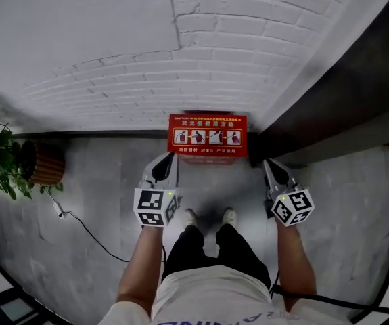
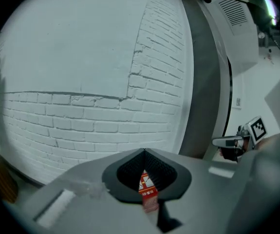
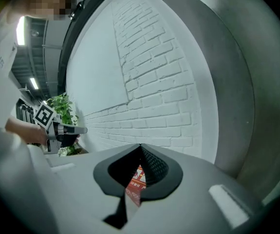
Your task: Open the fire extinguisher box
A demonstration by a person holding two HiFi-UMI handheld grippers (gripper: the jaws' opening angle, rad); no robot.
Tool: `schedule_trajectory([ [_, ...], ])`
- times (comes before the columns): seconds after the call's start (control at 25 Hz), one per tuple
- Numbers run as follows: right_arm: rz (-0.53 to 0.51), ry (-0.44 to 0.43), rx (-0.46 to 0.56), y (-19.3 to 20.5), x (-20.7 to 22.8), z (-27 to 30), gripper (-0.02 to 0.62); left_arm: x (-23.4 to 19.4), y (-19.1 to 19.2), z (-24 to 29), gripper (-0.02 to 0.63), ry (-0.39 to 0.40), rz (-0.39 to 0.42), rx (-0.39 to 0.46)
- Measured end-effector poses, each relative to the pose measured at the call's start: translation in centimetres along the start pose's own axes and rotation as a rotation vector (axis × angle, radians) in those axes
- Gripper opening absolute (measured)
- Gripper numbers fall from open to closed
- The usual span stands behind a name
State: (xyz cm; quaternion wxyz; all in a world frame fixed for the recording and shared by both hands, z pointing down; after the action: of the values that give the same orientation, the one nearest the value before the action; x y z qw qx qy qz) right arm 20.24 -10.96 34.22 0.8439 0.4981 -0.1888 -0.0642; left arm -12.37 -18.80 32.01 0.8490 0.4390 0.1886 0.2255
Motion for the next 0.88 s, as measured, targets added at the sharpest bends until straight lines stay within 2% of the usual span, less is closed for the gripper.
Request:
schedule_trajectory([
  [0.2, -0.002, 0.010, -0.013, 3.1, 1.2, 3.3, 0.004, -1.4, 5.4, 3.3, 0.005, 0.001, -0.028, -0.054],
  [0.4, 0.025, 0.024, -0.065, 8.6, 2.5, 5.3, 0.005, -0.6, 11.1, 6.6, 0.005, 0.029, -0.052, -0.097],
  [0.6, 0.040, 0.014, -0.117, 14.2, 3.1, 6.9, 0.005, 0.1, 15.2, 9.8, 0.005, 0.063, -0.057, -0.108],
  [0.72, 0.045, 0.015, -0.108, 16.4, 3.7, 7.6, 0.005, 0.6, 16.9, 10.9, 0.005, 0.085, -0.038, -0.099],
  [0.88, -0.005, 0.035, -0.084, 18.3, 5.0, 9.1, 0.005, 0.2, 19.2, 12.1, 0.005, 0.085, -0.028, -0.084],
])
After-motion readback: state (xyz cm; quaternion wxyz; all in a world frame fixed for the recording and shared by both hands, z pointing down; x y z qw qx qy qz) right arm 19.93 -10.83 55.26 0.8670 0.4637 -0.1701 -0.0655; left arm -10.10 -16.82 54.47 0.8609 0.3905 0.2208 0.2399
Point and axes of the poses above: the fingertips, and each gripper's own axes: z forward along the fingers, x to its right, y out of its underside, the point moved 8 cm from there along -z, backward along the fingers, and after that the axes turned 10 degrees about -x, right-handed, at the moved point
